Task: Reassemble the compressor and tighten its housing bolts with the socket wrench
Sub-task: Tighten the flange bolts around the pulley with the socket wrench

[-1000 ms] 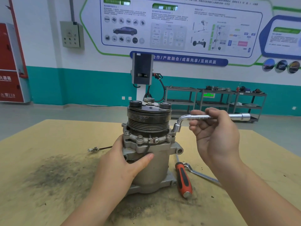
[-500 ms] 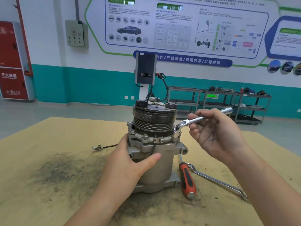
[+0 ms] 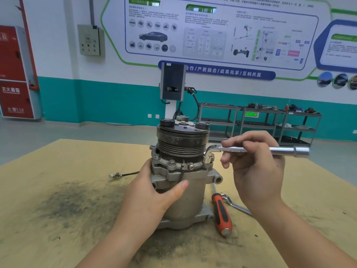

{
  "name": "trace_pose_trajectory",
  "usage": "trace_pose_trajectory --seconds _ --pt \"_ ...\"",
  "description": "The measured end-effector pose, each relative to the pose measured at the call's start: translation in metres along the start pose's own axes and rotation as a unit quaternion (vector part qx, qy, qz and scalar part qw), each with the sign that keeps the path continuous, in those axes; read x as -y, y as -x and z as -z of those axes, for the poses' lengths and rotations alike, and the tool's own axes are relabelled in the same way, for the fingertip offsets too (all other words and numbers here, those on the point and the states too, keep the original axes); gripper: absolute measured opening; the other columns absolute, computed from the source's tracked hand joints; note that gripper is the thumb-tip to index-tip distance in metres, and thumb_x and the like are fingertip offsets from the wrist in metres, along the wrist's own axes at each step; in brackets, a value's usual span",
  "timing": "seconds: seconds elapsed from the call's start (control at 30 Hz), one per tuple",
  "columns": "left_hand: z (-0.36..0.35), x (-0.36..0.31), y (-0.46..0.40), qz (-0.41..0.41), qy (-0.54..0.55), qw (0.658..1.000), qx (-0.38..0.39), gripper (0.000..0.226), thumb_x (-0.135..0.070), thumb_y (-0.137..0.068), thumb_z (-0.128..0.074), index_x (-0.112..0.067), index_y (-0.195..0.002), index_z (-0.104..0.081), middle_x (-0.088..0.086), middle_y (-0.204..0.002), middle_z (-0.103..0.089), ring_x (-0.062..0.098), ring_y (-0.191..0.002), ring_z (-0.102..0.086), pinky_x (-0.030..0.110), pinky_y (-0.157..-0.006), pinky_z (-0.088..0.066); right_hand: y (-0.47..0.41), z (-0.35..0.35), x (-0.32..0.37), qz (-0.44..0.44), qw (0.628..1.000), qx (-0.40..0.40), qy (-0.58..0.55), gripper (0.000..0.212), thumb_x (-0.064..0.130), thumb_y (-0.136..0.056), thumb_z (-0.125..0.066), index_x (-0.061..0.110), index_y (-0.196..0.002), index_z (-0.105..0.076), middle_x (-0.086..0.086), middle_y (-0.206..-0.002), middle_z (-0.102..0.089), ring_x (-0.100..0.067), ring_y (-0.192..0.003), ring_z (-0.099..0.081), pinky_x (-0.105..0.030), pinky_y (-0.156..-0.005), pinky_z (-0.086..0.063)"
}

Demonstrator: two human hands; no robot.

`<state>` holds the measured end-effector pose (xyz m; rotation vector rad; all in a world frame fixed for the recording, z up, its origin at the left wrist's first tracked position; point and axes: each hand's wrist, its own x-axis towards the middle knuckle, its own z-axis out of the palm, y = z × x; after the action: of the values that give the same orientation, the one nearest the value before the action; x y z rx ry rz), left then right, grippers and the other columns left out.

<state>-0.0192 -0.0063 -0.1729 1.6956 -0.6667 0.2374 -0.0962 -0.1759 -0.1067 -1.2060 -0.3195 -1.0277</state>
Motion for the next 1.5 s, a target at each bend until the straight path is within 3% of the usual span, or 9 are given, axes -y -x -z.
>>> trace_pose_trajectory --seconds 0.33,0.53,0.7,0.87,1.0,1.13,1.23,1.4,1.5 --pt "-0.001 0.000 0.000 0.001 -0.003 1.000 -0.010 0.046 -0.058 -0.065 -0.072 -0.046 -0.107 -0.058 -0.041 -0.098 -0.064 -0.020 -0.091 -0.058 -0.003 -0.065 -0.041 0.004 -0.003 -0.004 0.033 0.997 -0.051 0.038 0.032 0.001 -0.078 -0.041 0.012 -0.063 -0.067 -0.018 -0.067 -0.065 -0.031 -0.047 -0.056 -0.027 -0.048 -0.046" --pt "-0.006 0.001 -0.001 0.007 -0.015 0.999 -0.039 0.052 -0.060 -0.056 -0.075 -0.051 -0.104 -0.057 -0.042 -0.095 -0.063 -0.019 -0.088 -0.059 0.004 -0.062 -0.044 0.007 -0.006 0.000 0.094 0.988 -0.031 0.116 0.033 -0.002 -0.079 -0.043 0.014 -0.069 -0.070 -0.011 -0.067 -0.065 -0.026 -0.049 -0.057 -0.028 -0.048 -0.045" --pt "-0.007 0.002 -0.004 0.011 -0.025 0.998 -0.051 0.052 -0.057 -0.054 -0.081 -0.052 -0.101 -0.059 -0.045 -0.092 -0.062 -0.024 -0.087 -0.055 -0.001 -0.058 -0.041 0.020 -0.019 0.003 0.169 0.961 0.026 0.218 0.023 0.008 -0.080 -0.045 0.017 -0.073 -0.065 0.003 -0.070 -0.064 -0.011 -0.059 -0.057 -0.020 -0.055 -0.045" --pt "-0.009 0.003 -0.006 0.014 -0.033 0.997 -0.065 0.057 -0.060 -0.049 -0.080 -0.046 -0.102 -0.062 -0.045 -0.087 -0.061 -0.026 -0.085 -0.053 -0.004 -0.061 -0.037 0.032 -0.030 0.006 0.143 0.922 0.106 0.343 0.015 0.024 -0.094 -0.050 0.033 -0.095 -0.063 0.013 -0.086 -0.064 -0.010 -0.085 -0.063 -0.017 -0.072 -0.047" --pt "-0.007 0.004 -0.005 0.015 -0.027 0.998 -0.052 0.058 -0.062 -0.052 -0.078 -0.047 -0.105 -0.061 -0.041 -0.090 -0.065 -0.021 -0.085 -0.057 0.007 -0.062 -0.043 0.025 -0.030 0.016 0.153 0.881 0.141 0.425 0.013 0.034 -0.095 -0.049 0.034 -0.102 -0.060 0.016 -0.095 -0.061 -0.002 -0.093 -0.059 -0.015 -0.078 -0.046" --pt "-0.004 0.004 -0.004 0.020 -0.021 0.999 -0.036 0.060 -0.063 -0.054 -0.077 -0.047 -0.109 -0.061 -0.038 -0.094 -0.066 -0.016 -0.088 -0.061 0.014 -0.069 -0.047 0.011 -0.027 0.026 0.121 0.950 0.057 0.283 0.011 0.017 -0.097 -0.051 0.028 -0.099 -0.047 0.003 -0.082 -0.061 -0.009 -0.066 -0.062 -0.025 -0.062 -0.054" --pt "-0.003 0.005 -0.004 0.018 -0.020 0.999 -0.033 0.060 -0.064 -0.055 -0.076 -0.048 -0.110 -0.060 -0.039 -0.094 -0.066 -0.016 -0.089 -0.061 0.014 -0.070 -0.047 0.000 -0.019 0.026 0.017 0.984 -0.019 0.179 0.021 0.005 -0.098 -0.048 0.024 -0.106 -0.043 0.004 -0.075 -0.066 -0.014 -0.056 -0.062 -0.028 -0.057 -0.055" --pt "-0.002 0.006 -0.004 0.015 -0.022 0.999 -0.031 0.057 -0.064 -0.055 -0.076 -0.049 -0.108 -0.060 -0.038 -0.094 -0.067 -0.017 -0.088 -0.061 0.015 -0.070 -0.047 -0.008 -0.012 0.014 -0.117 0.989 -0.090 -0.010 0.019 -0.001 -0.098 -0.044 0.017 -0.103 -0.045 -0.003 -0.064 -0.065 -0.017 -0.050 -0.055 -0.029 -0.048 -0.048" --pt "-0.003 0.008 -0.005 0.010 -0.028 0.999 -0.034 0.055 -0.061 -0.056 -0.077 -0.048 -0.107 -0.060 -0.041 -0.092 -0.065 -0.019 -0.087 -0.059 0.005 -0.064 -0.045 -0.013 -0.007 0.013 -0.168 0.979 -0.087 -0.071 0.016 -0.003 -0.095 -0.044 0.011 -0.102 -0.046 -0.007 -0.063 -0.064 -0.018 -0.048 -0.053 -0.029 -0.045 -0.046"
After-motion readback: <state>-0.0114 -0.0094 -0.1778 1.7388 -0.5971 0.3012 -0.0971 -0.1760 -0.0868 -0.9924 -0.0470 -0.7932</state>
